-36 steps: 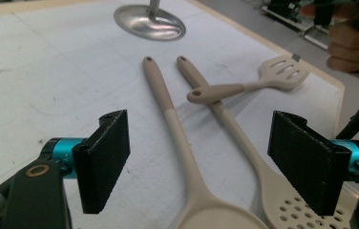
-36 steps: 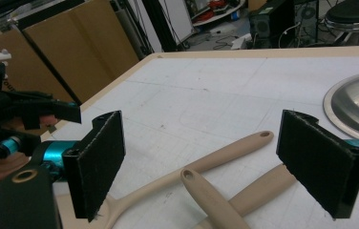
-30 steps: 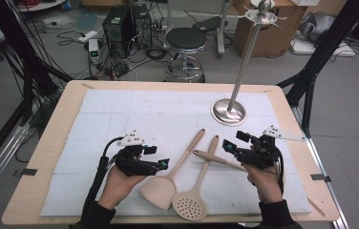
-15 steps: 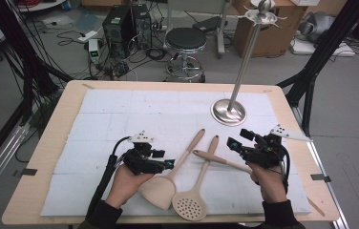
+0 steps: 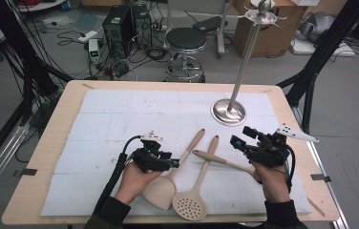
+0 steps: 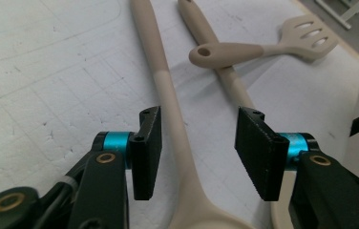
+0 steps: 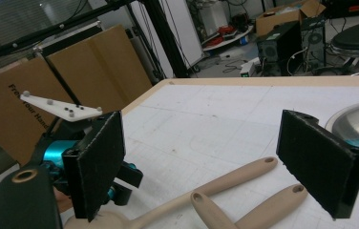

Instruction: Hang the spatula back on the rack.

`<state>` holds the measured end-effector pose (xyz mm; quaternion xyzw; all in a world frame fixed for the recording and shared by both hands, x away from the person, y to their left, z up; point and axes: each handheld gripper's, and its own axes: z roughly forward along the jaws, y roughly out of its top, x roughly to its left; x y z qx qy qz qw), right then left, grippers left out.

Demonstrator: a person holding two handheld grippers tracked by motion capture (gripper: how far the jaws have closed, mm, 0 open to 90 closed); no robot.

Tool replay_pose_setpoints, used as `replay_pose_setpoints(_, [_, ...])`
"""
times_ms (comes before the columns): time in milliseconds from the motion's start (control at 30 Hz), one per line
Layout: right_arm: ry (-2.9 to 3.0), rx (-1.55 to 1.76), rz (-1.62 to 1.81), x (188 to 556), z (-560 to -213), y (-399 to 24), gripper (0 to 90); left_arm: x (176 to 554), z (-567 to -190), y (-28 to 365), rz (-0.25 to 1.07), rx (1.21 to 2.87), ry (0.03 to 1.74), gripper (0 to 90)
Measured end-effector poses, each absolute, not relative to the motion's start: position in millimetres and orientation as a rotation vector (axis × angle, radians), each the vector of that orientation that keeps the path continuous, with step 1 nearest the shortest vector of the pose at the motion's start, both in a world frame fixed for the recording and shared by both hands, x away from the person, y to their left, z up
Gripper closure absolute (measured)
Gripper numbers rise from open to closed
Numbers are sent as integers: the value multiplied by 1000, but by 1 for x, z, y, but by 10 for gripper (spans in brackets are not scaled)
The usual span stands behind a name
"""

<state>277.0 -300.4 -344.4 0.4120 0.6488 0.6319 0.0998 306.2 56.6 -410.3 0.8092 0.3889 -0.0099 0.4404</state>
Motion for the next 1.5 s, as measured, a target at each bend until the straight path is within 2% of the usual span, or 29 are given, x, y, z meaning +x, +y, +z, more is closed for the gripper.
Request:
replay_pose_setpoints(400, [1883,1211,1863,276,-341,-308,160,318,-418,34,-4,2106,1022,551])
replay_pose_setpoints(867, [1867,1214,1852,275,-338,-311,160,327,-430,31,-144,2106,1062,647])
replay_pose_setpoints(1500, [1859,1220,1842,275,-337,-311,160,327,-434,18,-75,2198,1094,683])
